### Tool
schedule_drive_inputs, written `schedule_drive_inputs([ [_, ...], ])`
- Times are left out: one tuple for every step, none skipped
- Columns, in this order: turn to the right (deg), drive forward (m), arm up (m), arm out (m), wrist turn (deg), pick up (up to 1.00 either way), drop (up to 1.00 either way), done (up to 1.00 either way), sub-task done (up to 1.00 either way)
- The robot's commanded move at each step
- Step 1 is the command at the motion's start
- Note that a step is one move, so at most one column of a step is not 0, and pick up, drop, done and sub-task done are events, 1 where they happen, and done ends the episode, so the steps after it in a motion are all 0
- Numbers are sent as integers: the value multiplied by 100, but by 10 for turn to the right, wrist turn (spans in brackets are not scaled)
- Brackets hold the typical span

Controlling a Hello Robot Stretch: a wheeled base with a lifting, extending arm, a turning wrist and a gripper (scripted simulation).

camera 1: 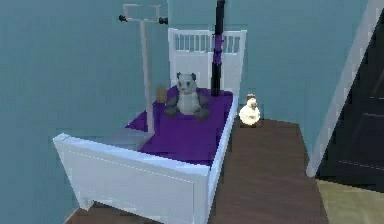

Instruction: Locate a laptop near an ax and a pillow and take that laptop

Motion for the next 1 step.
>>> schedule_drive_inputs([
  [0, 15, 0, 0, 0, 0, 0, 0, 0],
])
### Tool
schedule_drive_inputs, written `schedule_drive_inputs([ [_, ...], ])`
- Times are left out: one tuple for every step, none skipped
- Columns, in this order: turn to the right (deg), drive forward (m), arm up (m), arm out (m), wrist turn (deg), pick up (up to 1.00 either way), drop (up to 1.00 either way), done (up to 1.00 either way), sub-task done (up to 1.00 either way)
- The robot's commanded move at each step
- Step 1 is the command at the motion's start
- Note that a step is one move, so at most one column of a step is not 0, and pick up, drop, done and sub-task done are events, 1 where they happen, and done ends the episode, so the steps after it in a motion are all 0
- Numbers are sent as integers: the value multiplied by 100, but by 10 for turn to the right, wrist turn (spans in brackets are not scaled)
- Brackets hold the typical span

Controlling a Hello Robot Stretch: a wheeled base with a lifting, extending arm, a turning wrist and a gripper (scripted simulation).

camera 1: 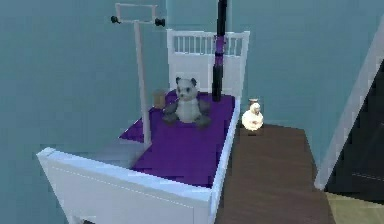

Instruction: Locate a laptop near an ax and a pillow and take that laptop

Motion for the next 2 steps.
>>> schedule_drive_inputs([
  [450, 0, 0, 0, 0, 0, 0, 0, 0],
  [450, 0, 0, 0, 0, 0, 0, 0, 0],
])
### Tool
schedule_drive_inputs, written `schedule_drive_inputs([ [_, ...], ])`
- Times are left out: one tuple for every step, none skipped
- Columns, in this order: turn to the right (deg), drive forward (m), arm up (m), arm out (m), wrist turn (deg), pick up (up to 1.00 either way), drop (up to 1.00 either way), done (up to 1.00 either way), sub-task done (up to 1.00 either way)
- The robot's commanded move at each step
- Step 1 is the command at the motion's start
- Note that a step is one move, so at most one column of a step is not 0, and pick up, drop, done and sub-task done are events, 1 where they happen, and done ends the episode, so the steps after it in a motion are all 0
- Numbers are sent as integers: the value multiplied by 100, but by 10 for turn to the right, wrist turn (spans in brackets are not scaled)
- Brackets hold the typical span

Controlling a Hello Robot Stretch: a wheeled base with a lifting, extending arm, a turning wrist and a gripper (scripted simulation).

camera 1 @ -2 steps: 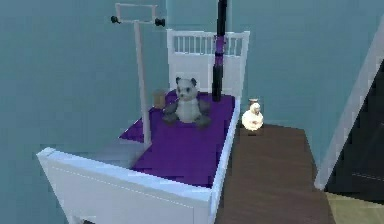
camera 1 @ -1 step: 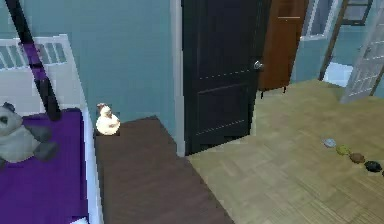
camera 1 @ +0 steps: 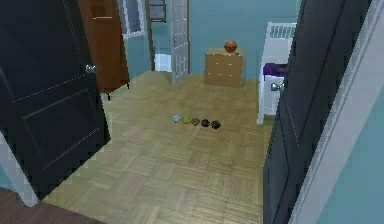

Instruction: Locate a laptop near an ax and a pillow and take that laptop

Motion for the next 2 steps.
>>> schedule_drive_inputs([
  [240, 0, 0, 0, 0, 0, 0, 0, 0],
  [0, 20, 0, 0, 0, 0, 0, 0, 0],
])
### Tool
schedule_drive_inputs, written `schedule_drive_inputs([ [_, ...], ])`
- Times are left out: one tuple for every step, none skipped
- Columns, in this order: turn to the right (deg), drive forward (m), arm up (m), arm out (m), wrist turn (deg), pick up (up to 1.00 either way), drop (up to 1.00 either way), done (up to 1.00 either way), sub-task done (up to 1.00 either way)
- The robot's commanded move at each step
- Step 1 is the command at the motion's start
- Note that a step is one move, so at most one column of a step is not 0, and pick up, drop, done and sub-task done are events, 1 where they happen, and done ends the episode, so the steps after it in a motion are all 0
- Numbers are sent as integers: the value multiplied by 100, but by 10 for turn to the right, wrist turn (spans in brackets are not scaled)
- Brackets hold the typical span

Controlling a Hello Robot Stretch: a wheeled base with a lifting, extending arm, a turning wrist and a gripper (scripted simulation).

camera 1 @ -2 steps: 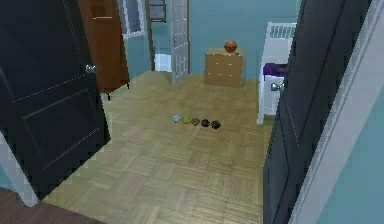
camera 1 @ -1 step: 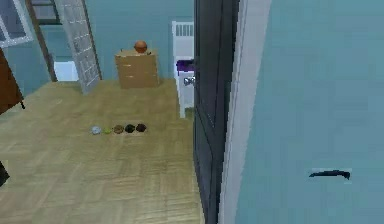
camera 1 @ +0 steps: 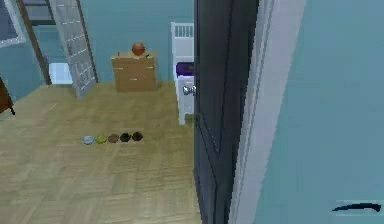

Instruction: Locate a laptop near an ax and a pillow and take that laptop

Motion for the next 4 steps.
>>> schedule_drive_inputs([
  [-450, 0, 0, 0, 0, 0, 0, 0, 0],
  [-240, 0, 0, 0, 0, 0, 0, 0, 0],
  [0, 30, 0, 0, 0, 0, 0, 0, 0],
  [450, 0, 0, 0, 0, 0, 0, 0, 0],
])
